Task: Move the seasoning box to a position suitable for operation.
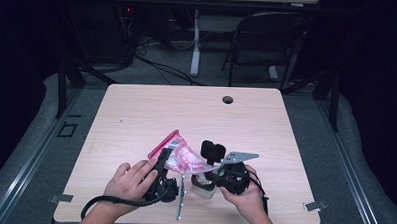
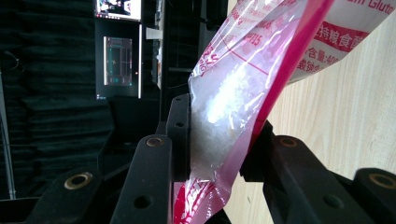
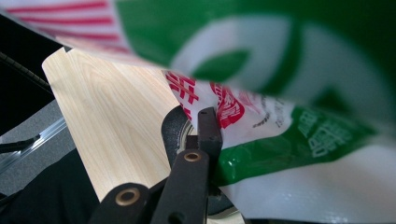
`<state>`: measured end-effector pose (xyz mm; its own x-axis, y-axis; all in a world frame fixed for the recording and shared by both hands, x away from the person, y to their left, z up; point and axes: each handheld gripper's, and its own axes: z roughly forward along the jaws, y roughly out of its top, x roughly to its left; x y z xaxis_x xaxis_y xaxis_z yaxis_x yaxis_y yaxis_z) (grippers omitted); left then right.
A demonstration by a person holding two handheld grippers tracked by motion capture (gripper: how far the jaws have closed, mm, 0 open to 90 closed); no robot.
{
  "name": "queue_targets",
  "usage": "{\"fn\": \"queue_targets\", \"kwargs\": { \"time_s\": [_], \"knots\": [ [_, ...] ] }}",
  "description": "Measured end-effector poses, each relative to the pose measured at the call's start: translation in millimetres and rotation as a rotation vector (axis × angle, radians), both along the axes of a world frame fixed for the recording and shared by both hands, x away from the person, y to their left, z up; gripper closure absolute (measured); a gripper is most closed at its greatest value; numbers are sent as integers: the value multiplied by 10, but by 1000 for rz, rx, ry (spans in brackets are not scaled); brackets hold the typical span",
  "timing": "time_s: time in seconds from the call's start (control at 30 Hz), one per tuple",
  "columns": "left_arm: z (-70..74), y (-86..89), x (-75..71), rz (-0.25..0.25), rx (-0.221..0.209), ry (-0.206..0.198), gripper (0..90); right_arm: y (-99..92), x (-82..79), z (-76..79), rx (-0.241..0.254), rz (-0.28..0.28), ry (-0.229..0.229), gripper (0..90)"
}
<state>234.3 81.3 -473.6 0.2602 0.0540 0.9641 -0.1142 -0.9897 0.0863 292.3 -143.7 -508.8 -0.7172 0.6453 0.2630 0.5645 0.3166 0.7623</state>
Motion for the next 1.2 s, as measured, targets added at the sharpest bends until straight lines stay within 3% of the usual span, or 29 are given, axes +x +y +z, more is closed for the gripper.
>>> {"fn": "queue_targets", "kwargs": {
  "time_s": [1.03, 1.2],
  "knots": [
    [55, -64, -65, -20, 49, -6, 719, 9, 6, -19, -7, -7, 3, 900],
    [54, -73, -61, -39, 43, -26, 720, 6, 6, -17, -11, -8, 3, 900]
  ]
}}
